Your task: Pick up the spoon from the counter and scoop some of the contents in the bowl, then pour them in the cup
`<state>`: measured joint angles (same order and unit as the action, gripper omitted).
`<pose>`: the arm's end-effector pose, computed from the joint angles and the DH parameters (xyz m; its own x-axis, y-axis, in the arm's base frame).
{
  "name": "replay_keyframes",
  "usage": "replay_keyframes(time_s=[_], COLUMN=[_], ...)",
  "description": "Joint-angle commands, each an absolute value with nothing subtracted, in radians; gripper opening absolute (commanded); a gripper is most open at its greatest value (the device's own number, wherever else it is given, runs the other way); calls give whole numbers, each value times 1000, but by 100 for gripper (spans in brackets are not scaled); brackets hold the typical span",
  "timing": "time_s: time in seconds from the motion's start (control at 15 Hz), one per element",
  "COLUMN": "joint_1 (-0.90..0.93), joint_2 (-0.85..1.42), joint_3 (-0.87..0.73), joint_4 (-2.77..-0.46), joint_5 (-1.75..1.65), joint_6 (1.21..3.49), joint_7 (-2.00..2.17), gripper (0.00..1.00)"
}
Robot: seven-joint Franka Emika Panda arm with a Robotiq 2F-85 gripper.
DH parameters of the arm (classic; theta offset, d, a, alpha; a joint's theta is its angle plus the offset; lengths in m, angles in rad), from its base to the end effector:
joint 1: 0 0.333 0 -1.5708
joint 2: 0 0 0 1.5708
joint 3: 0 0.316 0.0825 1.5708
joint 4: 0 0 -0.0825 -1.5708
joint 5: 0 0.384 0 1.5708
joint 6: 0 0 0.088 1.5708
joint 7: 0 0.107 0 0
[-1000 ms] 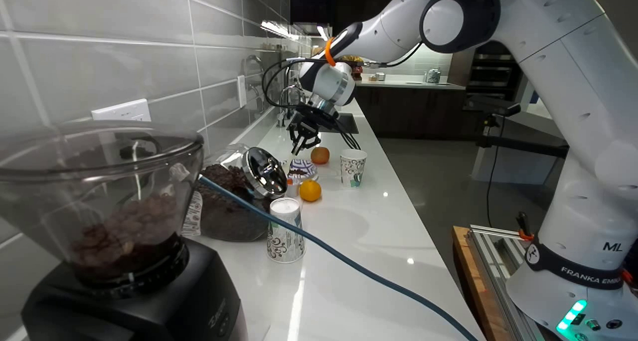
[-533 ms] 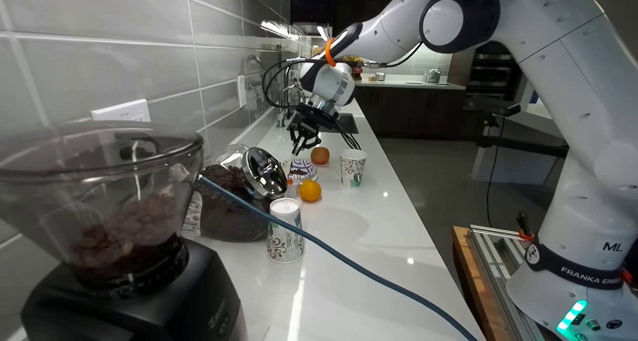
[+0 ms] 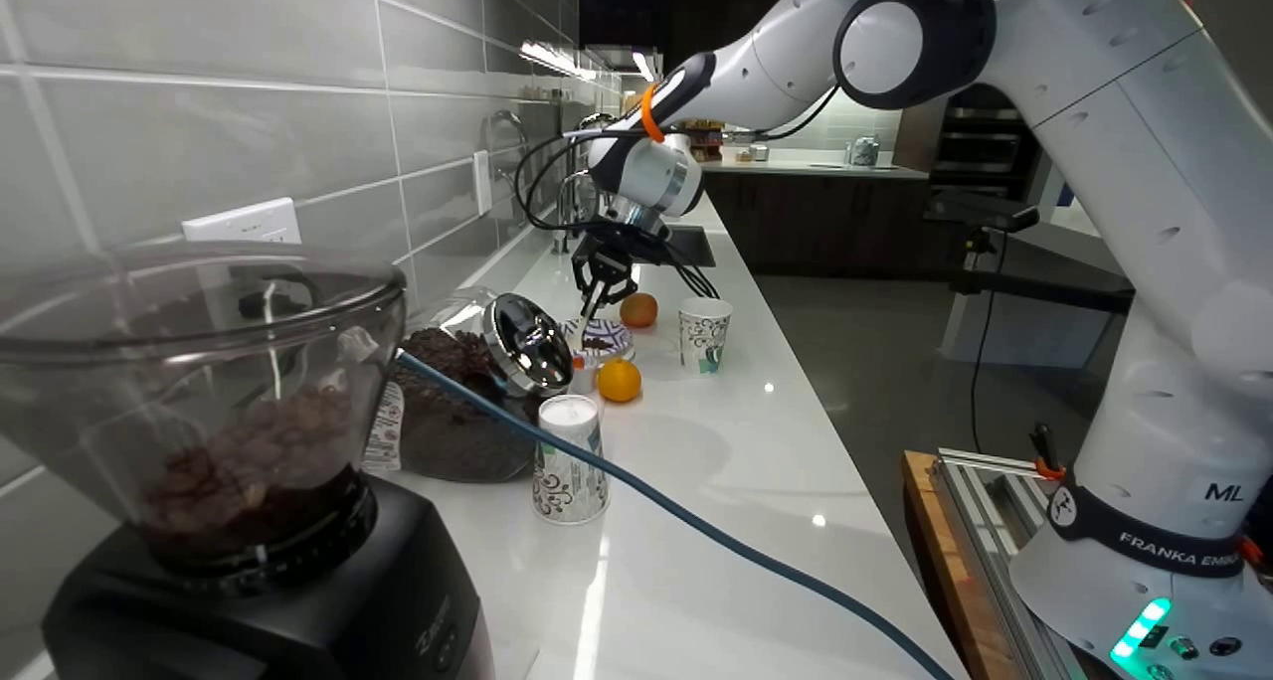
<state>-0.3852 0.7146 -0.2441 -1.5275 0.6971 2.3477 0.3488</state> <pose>0.6074 -0.3931 0.2591 0.2120 -0.9746 -0.0718 -0.9097 -0.1699 -0.3790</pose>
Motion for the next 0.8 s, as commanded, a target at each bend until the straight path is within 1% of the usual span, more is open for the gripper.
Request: replay_keyframes(time_s=[0.0, 0.73], joint_1=[-385, -373], joint_2=[704, 667], joint_3=[-234, -247], joint_4=[-1551, -1593], joint_5=[650, 506], joint_6=[2337, 2287], joint_7=[359, 352], gripper=[3, 3])
